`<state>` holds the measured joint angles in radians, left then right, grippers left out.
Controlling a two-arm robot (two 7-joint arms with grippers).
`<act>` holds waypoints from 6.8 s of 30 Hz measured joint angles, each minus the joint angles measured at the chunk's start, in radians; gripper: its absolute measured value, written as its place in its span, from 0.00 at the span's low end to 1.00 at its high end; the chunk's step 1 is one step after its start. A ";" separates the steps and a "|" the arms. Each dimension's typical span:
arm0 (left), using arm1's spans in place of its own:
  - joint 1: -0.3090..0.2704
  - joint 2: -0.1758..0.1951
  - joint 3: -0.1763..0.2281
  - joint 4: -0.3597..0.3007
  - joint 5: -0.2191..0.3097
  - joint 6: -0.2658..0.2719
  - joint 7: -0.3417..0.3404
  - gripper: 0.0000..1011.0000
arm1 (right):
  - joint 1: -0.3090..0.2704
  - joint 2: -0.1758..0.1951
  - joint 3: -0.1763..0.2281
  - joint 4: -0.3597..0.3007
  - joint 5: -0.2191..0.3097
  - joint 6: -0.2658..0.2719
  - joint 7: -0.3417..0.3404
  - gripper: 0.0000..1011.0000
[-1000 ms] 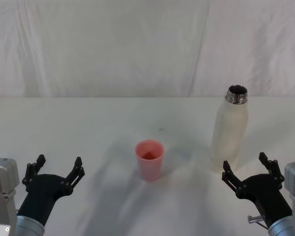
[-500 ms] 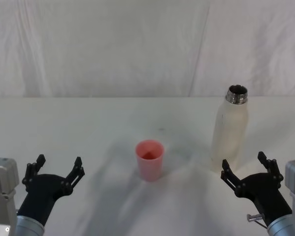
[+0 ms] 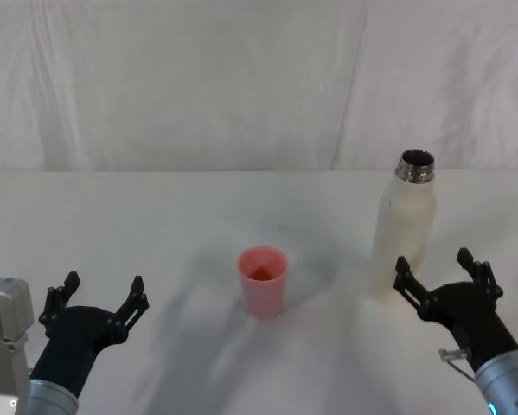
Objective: Grasp the thermos with one hand and pour water into the cup lid.
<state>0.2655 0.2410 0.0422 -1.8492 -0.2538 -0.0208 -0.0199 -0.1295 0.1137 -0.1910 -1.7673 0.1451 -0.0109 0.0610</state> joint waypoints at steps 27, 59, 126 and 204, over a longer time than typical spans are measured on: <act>0.000 0.000 0.000 0.000 0.000 0.000 0.000 0.99 | 0.130 0.026 0.040 0.001 0.030 0.159 0.088 0.99; 0.000 0.000 0.000 0.000 0.000 0.000 0.000 0.99 | 0.223 0.041 0.002 0.096 0.029 0.187 0.096 0.99; 0.000 0.000 0.000 0.000 0.000 0.000 0.000 0.99 | 0.323 -0.015 0.000 0.244 0.057 0.168 0.091 0.96; 0.000 0.000 0.000 0.000 0.000 0.000 0.000 0.99 | 0.381 0.215 -0.200 0.132 -0.510 -0.032 0.117 0.95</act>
<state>0.2655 0.2409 0.0421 -1.8492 -0.2538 -0.0208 -0.0199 0.2513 0.3285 -0.3909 -1.6352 -0.3652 -0.0429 0.1781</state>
